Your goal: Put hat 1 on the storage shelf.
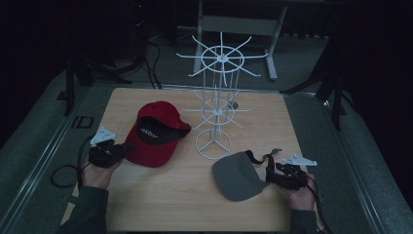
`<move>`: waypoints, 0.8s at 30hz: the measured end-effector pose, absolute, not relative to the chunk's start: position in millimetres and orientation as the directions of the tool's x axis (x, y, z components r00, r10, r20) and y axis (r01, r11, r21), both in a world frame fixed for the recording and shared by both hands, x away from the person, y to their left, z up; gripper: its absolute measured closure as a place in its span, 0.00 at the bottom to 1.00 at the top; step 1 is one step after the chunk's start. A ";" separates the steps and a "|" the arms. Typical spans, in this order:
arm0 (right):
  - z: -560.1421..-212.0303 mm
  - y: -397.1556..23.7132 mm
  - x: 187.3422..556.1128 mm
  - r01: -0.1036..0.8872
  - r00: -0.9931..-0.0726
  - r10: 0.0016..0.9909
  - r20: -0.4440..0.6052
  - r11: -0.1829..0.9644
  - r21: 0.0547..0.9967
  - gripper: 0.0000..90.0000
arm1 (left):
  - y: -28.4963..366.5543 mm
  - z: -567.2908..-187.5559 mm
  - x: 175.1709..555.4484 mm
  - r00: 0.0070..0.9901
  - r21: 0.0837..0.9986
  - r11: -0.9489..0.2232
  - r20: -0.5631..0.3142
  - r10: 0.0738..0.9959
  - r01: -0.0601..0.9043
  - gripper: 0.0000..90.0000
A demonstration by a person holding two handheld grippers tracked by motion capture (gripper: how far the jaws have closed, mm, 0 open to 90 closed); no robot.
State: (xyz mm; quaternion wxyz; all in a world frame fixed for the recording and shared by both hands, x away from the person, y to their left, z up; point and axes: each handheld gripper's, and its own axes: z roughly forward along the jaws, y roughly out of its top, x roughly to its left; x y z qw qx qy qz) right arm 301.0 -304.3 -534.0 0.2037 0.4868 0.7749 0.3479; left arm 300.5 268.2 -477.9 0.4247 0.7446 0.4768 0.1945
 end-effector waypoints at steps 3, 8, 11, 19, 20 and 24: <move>-534.8 -304.8 301.5 0.610 -0.435 0.900 0.012 0.285 0.739 0.60 | 269.9 -474.1 300.1 0.460 0.826 -0.173 -0.113 0.881 0.536 0.96; -531.9 -308.3 301.3 0.607 -0.406 0.914 0.022 0.251 0.754 0.70 | 272.8 -465.8 299.7 0.450 0.841 -0.160 -0.108 0.886 0.517 0.95; -531.9 -309.7 301.3 0.604 -0.393 0.920 0.016 0.245 0.758 0.74 | 273.6 -461.4 299.7 0.443 0.847 -0.156 -0.101 0.891 0.508 0.95; -538.9 -311.5 303.8 0.610 -0.356 0.933 -0.045 0.269 0.745 0.81 | 275.8 -450.8 298.9 0.425 0.871 -0.129 -0.097 0.900 0.473 0.95; -538.9 -311.5 303.8 0.610 -0.356 0.933 -0.045 0.269 0.745 0.81 | 275.8 -450.8 298.9 0.425 0.871 -0.129 -0.097 0.900 0.473 0.95; -543.6 -314.5 305.3 0.619 -0.344 0.938 -0.042 0.261 0.741 0.84 | 276.7 -442.2 300.7 0.415 0.889 -0.089 -0.120 0.902 0.450 0.95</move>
